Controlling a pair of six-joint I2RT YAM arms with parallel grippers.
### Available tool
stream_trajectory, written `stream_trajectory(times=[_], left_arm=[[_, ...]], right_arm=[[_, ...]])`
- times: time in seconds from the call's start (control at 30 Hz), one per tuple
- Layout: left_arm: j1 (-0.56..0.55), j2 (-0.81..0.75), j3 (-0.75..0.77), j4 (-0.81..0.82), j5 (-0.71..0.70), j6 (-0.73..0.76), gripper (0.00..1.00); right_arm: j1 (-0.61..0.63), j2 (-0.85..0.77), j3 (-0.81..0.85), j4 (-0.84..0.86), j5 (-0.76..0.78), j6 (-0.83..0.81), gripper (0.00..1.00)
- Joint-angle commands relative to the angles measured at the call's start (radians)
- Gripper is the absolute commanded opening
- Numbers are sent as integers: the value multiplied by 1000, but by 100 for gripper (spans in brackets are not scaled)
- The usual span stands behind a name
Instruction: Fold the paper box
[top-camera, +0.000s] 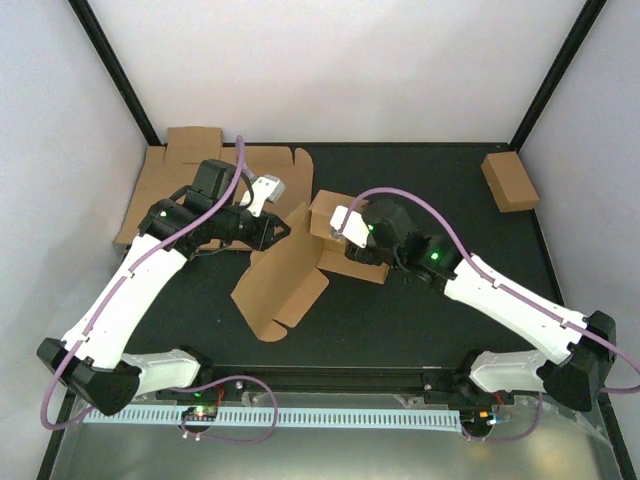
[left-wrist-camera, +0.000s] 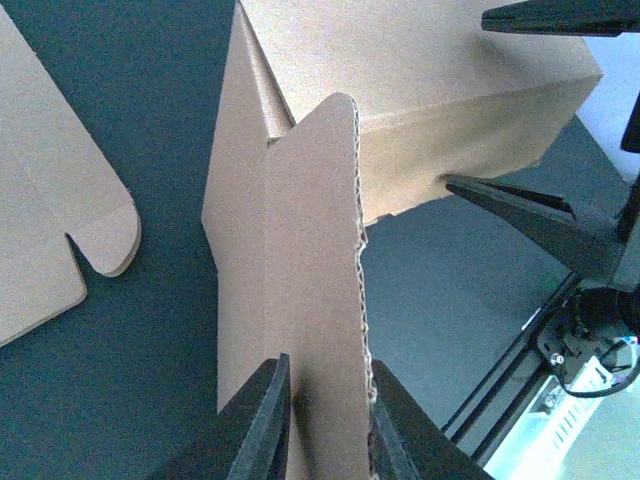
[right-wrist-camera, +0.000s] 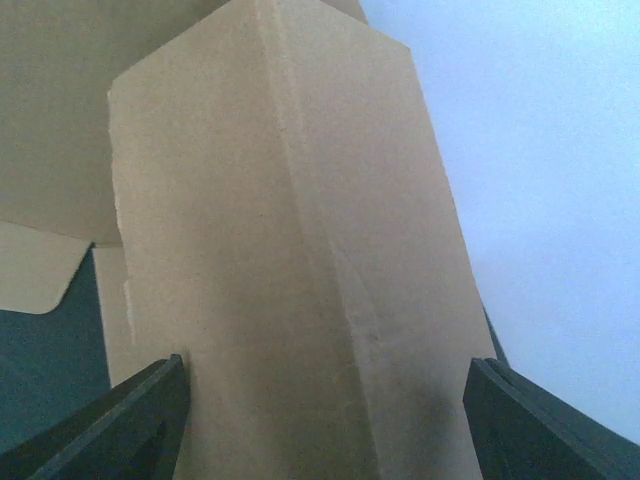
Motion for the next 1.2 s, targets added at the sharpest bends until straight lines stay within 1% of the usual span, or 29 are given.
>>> stream_trajectory(times=[0.0, 0.23, 0.4, 0.5, 0.67, 0.77, 0.87, 1.03, 1.17], left_arm=[[-7, 12, 6, 18, 45, 3, 19], [-10, 20, 15, 24, 81, 13, 15], [-10, 26, 27, 23, 98, 16, 15], [-11, 27, 29, 24, 117, 19, 14], [-10, 28, 29, 22, 113, 26, 11], [-10, 31, 34, 17, 105, 30, 10], [-11, 32, 35, 21, 102, 32, 10], [-10, 37, 48, 13, 100, 32, 9], [-11, 31, 56, 7, 94, 33, 9]], right_arm=[[35, -16, -40, 102, 156, -79, 77], [56, -5, -68, 187, 221, -139, 71], [73, 26, -98, 274, 306, -192, 65], [80, 42, -120, 332, 340, -226, 64], [96, 40, -159, 374, 323, -274, 65], [97, 20, -155, 365, 309, -275, 66], [97, 2, -127, 320, 274, -280, 67], [96, -20, -39, 204, 227, -260, 74], [95, -39, 33, 87, 128, -222, 80]])
